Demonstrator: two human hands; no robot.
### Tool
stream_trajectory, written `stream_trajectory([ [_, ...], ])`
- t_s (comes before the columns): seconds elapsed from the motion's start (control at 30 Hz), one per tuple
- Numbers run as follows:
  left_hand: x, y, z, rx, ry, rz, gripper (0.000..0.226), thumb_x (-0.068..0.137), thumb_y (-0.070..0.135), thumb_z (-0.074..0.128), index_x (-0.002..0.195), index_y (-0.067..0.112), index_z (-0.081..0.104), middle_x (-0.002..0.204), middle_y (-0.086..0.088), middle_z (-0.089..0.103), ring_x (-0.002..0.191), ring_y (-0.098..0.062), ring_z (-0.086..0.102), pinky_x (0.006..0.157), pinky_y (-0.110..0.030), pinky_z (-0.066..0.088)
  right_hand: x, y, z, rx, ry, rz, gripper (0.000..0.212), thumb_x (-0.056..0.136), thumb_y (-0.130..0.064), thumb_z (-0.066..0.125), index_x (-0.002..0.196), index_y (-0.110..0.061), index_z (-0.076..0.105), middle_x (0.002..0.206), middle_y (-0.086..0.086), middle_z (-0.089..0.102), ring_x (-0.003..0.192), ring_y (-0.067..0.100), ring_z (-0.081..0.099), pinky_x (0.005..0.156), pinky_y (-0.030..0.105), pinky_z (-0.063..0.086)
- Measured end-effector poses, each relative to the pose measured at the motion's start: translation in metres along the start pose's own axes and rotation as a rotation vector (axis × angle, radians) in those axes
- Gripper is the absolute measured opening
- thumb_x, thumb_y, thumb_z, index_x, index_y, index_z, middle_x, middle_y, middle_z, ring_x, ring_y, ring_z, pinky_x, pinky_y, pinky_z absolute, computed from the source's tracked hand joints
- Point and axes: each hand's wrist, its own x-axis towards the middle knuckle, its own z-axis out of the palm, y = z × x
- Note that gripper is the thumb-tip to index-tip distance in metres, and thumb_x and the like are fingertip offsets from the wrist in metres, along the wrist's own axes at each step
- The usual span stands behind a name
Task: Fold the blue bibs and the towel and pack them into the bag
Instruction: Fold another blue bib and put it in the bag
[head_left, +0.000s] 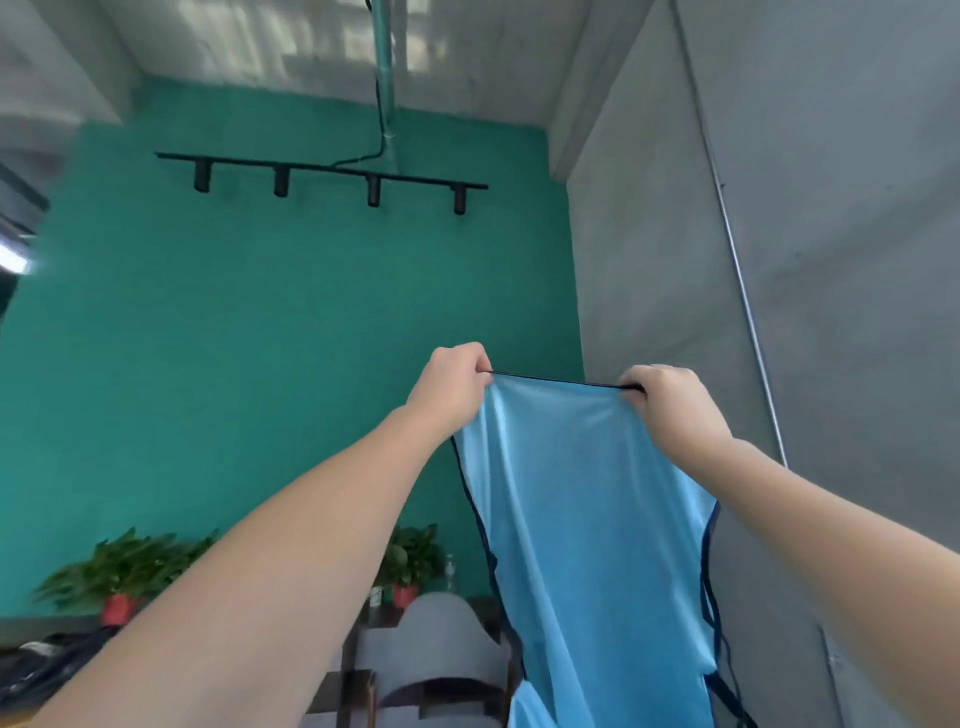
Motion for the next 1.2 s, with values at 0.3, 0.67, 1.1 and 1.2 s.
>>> stream_trajectory([
  [0.3, -0.026, -0.079, -0.026, 0.131, -0.158, 0.01, 0.011, 0.098, 0.016, 0.062, 0.098, 0.012, 0.072, 0.096, 0.002, 0.061, 0.092, -0.02, 0.06, 0.081, -0.034, 0.052, -0.014, -0.025, 0.062, 0.058, -0.143, 0.143, 0.021, 0.099, -0.029, 0.061, 0.084, -0.014, 0.059, 0.079, 0.008, 0.065, 0.071, 0.029, 0.059, 0.06, 0.035, 0.045],
  [0.67, -0.044, -0.2, 0.042, 0.32, -0.121, -0.113, 0.015, 0.103, 0.019, 0.052, 0.105, 0.019, 0.067, 0.105, 0.004, 0.057, 0.097, -0.02, 0.055, 0.081, -0.037, 0.045, -0.033, -0.005, 0.199, -0.042, -0.338, 0.161, 0.014, 0.107, -0.023, 0.041, 0.104, -0.01, 0.045, 0.09, 0.015, 0.06, 0.078, 0.035, 0.056, 0.069, 0.044, 0.053],
  [1.1, -0.257, -0.287, 0.165, 0.024, -0.369, -0.412, 0.021, 0.101, 0.006, 0.054, 0.104, 0.015, 0.072, 0.104, -0.002, 0.072, 0.091, -0.016, 0.065, 0.082, -0.031, 0.052, -0.203, 0.018, 0.318, 0.09, -0.679, 0.186, 0.01, 0.099, -0.022, 0.053, 0.091, -0.017, 0.051, 0.075, 0.006, 0.062, 0.07, 0.03, 0.059, 0.065, 0.043, 0.053],
  [1.2, -0.336, -0.29, 0.184, 0.025, -0.505, -0.458, 0.023, 0.1, 0.006, 0.054, 0.104, 0.018, 0.073, 0.104, 0.003, 0.072, 0.098, -0.015, 0.065, 0.08, -0.025, 0.046, -0.282, 0.022, 0.327, 0.087, -0.825, 0.235, 0.009, 0.099, -0.026, 0.055, 0.094, -0.019, 0.054, 0.083, 0.003, 0.064, 0.074, 0.026, 0.061, 0.065, 0.04, 0.052],
])
